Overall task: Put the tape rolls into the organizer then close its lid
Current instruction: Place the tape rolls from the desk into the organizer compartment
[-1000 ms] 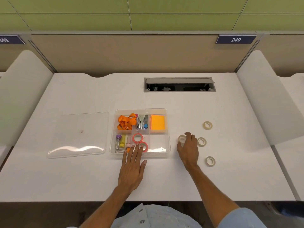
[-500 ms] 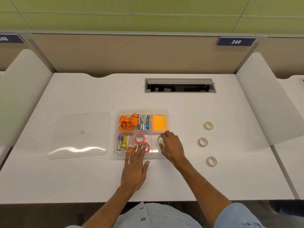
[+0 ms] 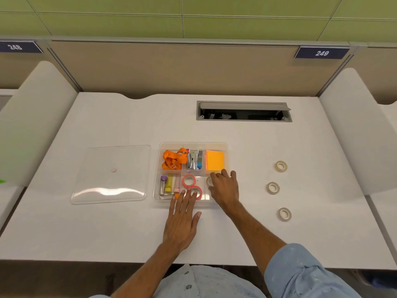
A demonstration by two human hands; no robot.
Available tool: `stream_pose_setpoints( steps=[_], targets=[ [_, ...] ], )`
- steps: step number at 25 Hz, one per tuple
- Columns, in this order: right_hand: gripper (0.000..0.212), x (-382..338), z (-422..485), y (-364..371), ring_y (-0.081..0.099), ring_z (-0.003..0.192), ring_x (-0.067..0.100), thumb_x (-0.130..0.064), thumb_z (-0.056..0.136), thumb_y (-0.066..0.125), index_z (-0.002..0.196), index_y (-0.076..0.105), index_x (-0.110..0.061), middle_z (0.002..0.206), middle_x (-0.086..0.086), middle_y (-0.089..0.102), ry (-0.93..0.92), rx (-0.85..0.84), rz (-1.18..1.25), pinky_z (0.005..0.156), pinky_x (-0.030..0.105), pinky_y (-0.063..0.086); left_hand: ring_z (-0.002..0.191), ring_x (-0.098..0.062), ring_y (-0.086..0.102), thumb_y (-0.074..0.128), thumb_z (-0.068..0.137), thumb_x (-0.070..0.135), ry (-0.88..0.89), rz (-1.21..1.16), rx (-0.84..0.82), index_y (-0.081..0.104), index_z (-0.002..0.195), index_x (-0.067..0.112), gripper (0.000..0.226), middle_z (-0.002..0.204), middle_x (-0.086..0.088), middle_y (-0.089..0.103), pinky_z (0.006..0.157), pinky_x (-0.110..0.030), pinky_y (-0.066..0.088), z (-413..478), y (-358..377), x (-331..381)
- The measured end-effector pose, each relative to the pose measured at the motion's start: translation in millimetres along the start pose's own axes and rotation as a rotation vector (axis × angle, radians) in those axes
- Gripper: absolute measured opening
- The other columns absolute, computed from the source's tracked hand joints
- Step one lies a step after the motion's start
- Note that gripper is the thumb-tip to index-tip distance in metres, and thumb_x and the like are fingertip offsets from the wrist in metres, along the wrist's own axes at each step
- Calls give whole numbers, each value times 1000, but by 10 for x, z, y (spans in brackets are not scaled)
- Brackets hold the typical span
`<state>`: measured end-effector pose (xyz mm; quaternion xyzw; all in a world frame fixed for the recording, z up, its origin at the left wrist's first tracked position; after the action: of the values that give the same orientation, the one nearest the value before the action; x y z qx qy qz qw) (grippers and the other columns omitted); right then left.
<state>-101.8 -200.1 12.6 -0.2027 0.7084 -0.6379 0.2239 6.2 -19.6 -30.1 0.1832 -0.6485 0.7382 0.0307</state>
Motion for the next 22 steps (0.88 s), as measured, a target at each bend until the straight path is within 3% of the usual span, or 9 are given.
stream_pose_setpoints(
  steps=[4, 8, 11, 16, 19, 22],
  targets=[
    [41, 37, -46, -90, 66, 118, 25, -46, 86, 80, 117, 73, -21, 118, 2, 78, -4, 49, 44, 109, 56, 41, 171, -25, 12, 40, 113, 57, 7, 11, 19, 25, 175, 24, 72, 183, -1, 18, 138, -50, 2, 1, 11, 2],
    [26, 281, -295, -342, 64, 121, 26, -31, 92, 72, 116, 74, -20, 115, 1, 78, -29, 342, 132, 107, 53, 41, 171, -27, 14, 41, 113, 55, -9, 8, 32, 24, 175, 23, 72, 184, -3, 19, 138, -53, 5, 1, 38, 10],
    [30, 782, -523, -380, 61, 119, 22, -22, 94, 66, 124, 71, -22, 117, -4, 75, 211, 447, 229, 102, 46, 38, 171, -27, 13, 43, 113, 51, -11, -3, 57, 25, 175, 20, 71, 183, -5, 20, 138, -55, 9, 3, 29, 38],
    [42, 1694, -887, -5, 53, 121, 26, -25, 89, 69, 130, 61, -21, 124, 0, 64, 602, 307, 274, 98, 48, 38, 170, -29, 17, 45, 112, 47, -17, 16, 79, 27, 174, 18, 71, 181, -8, 26, 139, -54, 6, 13, 12, 68],
    [52, 1969, -971, 124, 53, 117, 32, -38, 84, 77, 128, 60, -16, 123, 8, 59, 690, 201, 276, 93, 51, 42, 169, -31, 20, 42, 112, 48, -26, 19, 82, 29, 173, 17, 69, 180, -10, 30, 138, -56, 10, 17, 8, 96],
    [41, 2067, -955, 166, 55, 110, 34, -37, 85, 77, 117, 63, -16, 113, 8, 60, 685, 192, 316, 85, 48, 42, 169, -32, 21, 41, 112, 48, -27, 19, 85, 28, 173, 17, 70, 179, -11, 30, 139, -53, 7, 17, -6, 99]
  ],
)
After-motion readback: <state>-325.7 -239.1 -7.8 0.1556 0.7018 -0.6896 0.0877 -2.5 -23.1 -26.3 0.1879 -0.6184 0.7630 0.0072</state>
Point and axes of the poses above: each hand's wrist, its own z-axis towards the middle knuckle, its own y-axis out of the palm, x = y × z, the point moved 5 cm from there along z, towards the middle knuckle
